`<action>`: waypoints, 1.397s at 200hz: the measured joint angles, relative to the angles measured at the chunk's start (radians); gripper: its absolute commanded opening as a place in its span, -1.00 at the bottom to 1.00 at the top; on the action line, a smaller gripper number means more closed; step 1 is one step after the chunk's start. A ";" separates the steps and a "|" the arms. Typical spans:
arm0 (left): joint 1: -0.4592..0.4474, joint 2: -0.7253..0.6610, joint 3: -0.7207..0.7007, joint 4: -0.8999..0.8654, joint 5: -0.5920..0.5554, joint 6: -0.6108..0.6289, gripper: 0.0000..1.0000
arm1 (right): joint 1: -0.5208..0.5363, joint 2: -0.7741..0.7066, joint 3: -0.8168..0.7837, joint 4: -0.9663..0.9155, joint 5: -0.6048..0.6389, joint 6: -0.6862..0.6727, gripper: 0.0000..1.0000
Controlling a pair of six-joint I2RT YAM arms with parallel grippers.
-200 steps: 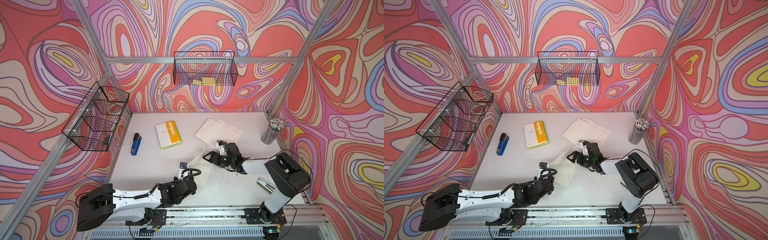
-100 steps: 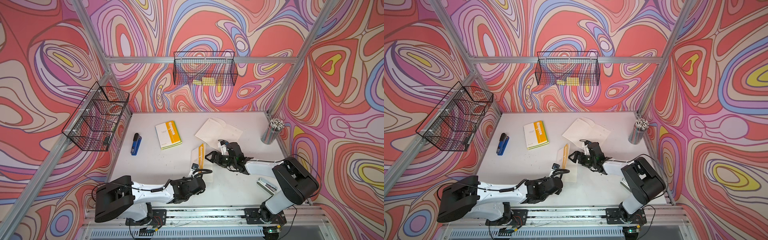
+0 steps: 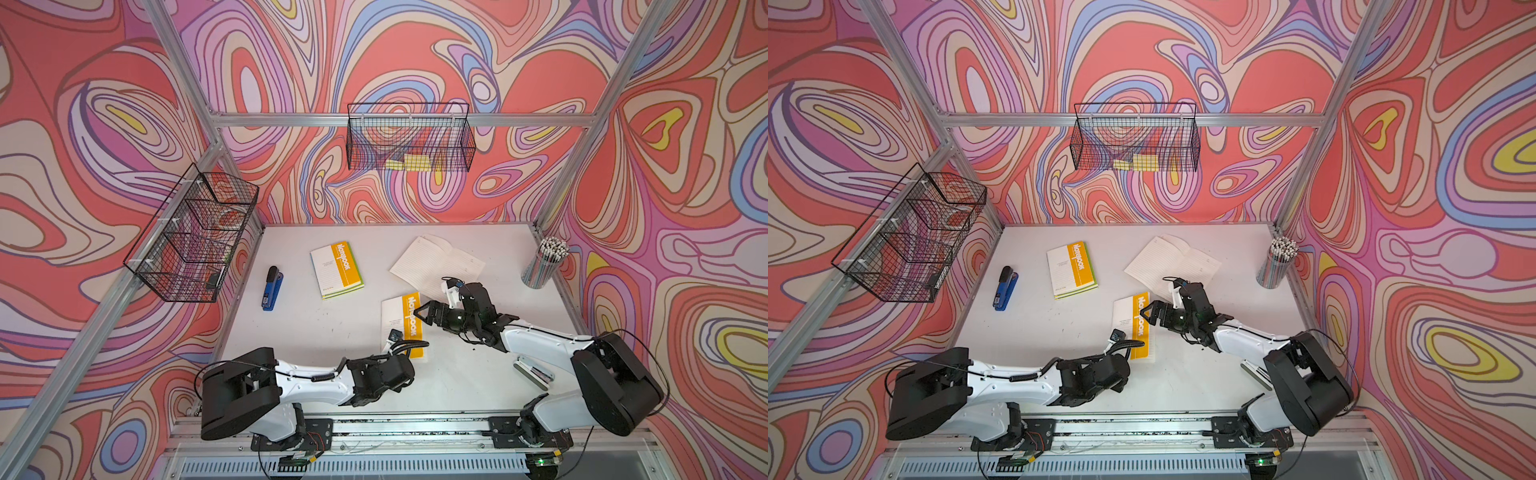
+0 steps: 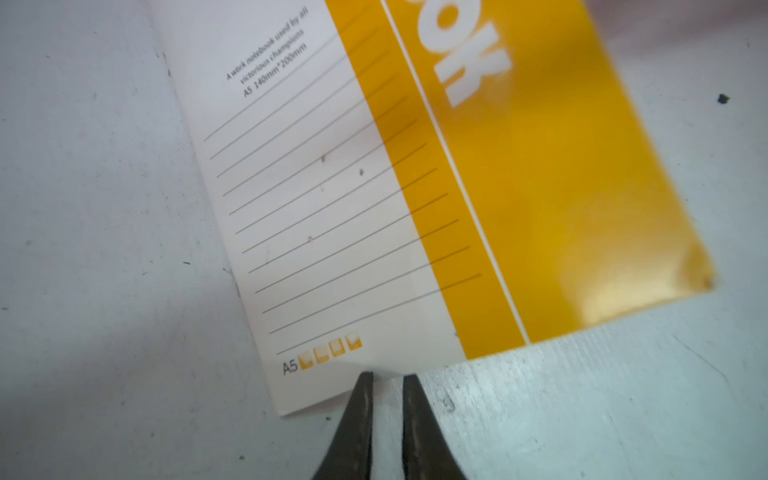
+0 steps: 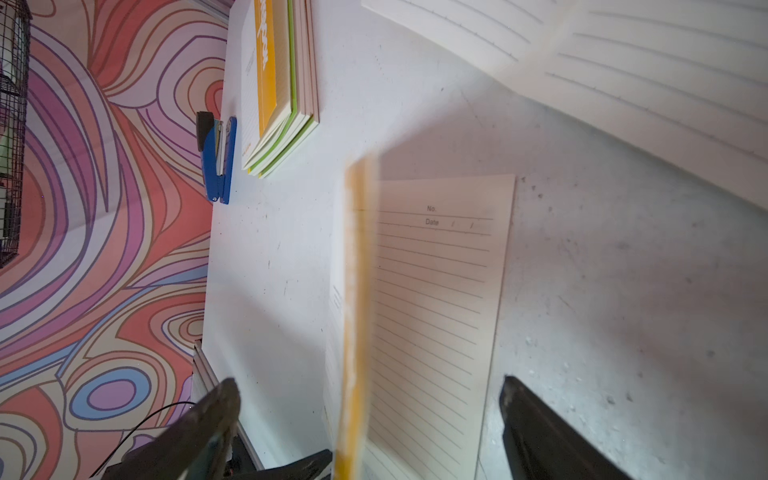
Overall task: Close the notebook
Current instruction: Close the notebook at the center of the board.
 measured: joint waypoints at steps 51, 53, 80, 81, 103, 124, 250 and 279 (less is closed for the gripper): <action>0.000 0.005 0.002 0.015 0.017 0.004 -0.55 | 0.000 -0.054 0.036 -0.051 0.016 -0.015 0.97; 0.000 0.006 0.002 0.016 0.018 0.004 -0.55 | 0.000 -0.053 0.037 -0.051 0.015 -0.015 0.97; 0.000 0.014 0.002 0.029 0.021 0.004 -0.54 | 0.000 -0.023 0.039 -0.031 0.004 -0.005 0.97; 0.000 0.014 0.002 0.029 0.021 0.004 -0.54 | 0.000 -0.020 0.039 -0.029 0.003 -0.004 0.97; 0.000 0.020 0.002 0.034 0.024 0.003 -0.54 | 0.000 0.027 0.041 0.001 -0.008 0.012 0.97; 0.000 0.023 0.002 0.040 0.025 0.003 -0.55 | 0.000 0.064 0.056 0.011 -0.019 0.023 0.97; 0.000 0.066 0.024 0.060 0.029 0.003 -0.56 | 0.000 0.258 0.133 0.197 -0.112 0.104 0.97; 0.000 0.065 0.027 0.059 0.029 0.003 -0.56 | 0.000 0.284 0.106 0.227 -0.124 0.118 0.97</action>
